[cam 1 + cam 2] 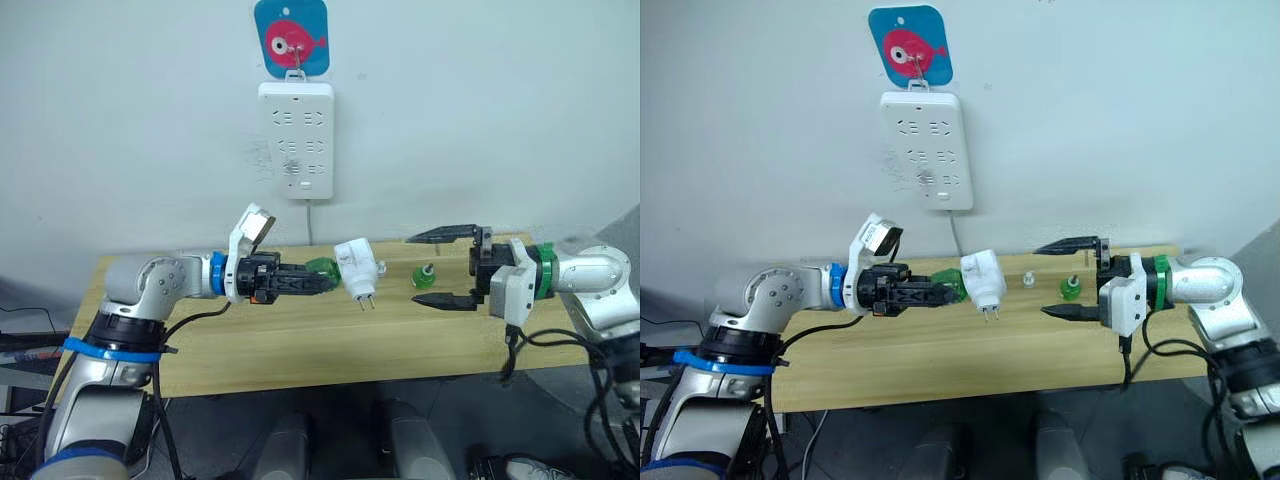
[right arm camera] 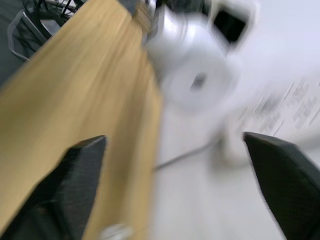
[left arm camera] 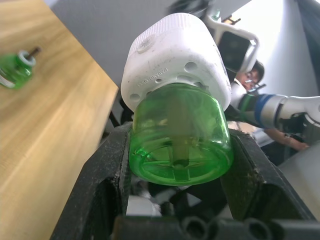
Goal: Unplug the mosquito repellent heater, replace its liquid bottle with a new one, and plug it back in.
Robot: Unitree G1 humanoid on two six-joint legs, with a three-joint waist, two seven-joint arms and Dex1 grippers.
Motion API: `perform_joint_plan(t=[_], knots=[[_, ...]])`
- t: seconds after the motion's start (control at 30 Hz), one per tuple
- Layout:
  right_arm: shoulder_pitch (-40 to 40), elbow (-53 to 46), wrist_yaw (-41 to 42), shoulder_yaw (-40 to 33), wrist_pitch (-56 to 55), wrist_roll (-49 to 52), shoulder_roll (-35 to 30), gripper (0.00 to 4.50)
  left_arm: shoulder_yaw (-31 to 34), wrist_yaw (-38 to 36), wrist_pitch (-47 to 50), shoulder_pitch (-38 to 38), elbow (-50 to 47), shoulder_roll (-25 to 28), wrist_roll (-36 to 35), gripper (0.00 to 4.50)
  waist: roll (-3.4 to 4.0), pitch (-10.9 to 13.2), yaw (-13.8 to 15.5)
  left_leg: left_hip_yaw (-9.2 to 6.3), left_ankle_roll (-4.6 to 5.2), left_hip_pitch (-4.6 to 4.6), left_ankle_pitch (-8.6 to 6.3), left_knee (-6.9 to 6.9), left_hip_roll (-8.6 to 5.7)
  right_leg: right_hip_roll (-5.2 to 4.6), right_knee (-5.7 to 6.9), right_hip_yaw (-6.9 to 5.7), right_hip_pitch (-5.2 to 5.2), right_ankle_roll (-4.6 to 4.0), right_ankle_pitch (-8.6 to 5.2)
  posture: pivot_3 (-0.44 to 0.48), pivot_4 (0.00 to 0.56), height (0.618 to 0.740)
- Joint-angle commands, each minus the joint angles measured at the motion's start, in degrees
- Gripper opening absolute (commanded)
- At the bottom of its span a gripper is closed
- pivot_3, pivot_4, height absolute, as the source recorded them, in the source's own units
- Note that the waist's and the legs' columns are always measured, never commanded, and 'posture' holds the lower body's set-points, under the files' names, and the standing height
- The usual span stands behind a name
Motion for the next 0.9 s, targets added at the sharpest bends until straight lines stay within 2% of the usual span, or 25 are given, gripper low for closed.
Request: perform_joint_plan(t=[0.03,0.33,0.6,0.9], knots=[[-4.55,5.89,-1.23,-1.20,-13.52,-3.51,3.08,4.48,-0.05,-2.32,2.99,-4.75,3.65,-0.86,-0.95,2.22,0.00,0.00,0.00,-0.04,0.00,-0.04,0.00,0.08,0.00,0.00,0.00,-0.03,-0.01,0.00,0.00,-0.142,0.201,0.740],[-10.46,14.96,-8.78,-0.27,-25.48,-14.47,7.71,4.48,-2.05,-4.93,7.73,-7.76,4.45,-2.18,-1.13,2.22,0.03,-0.02,-1.01,-0.10,-0.02,-0.04,0.01,0.12,-0.06,0.00,0.10,-0.03,-0.05,-0.01,0.00,-0.160,0.205,0.740],[-13.34,16.35,-16.69,0.53,-29.44,-19.96,9.24,4.48,-2.13,-4.27,9.06,-9.08,5.92,-4.16,-0.46,2.22,0.04,-0.02,-1.53,-0.11,-0.03,-0.03,0.00,0.49,-0.08,-0.01,0.84,0.02,-0.24,-0.01,0.00,-0.166,0.209,0.740],[-17.44,19.06,-22.02,3.53,-31.91,-24.74,9.21,4.48,-2.86,-4.34,9.45,-8.54,5.33,-4.49,0.01,2.22,0.05,-0.03,-1.55,-0.06,-0.03,-0.02,0.00,0.65,-0.11,0.01,0.89,0.11,-0.21,-0.01,0.00,-0.155,0.195,0.740]])
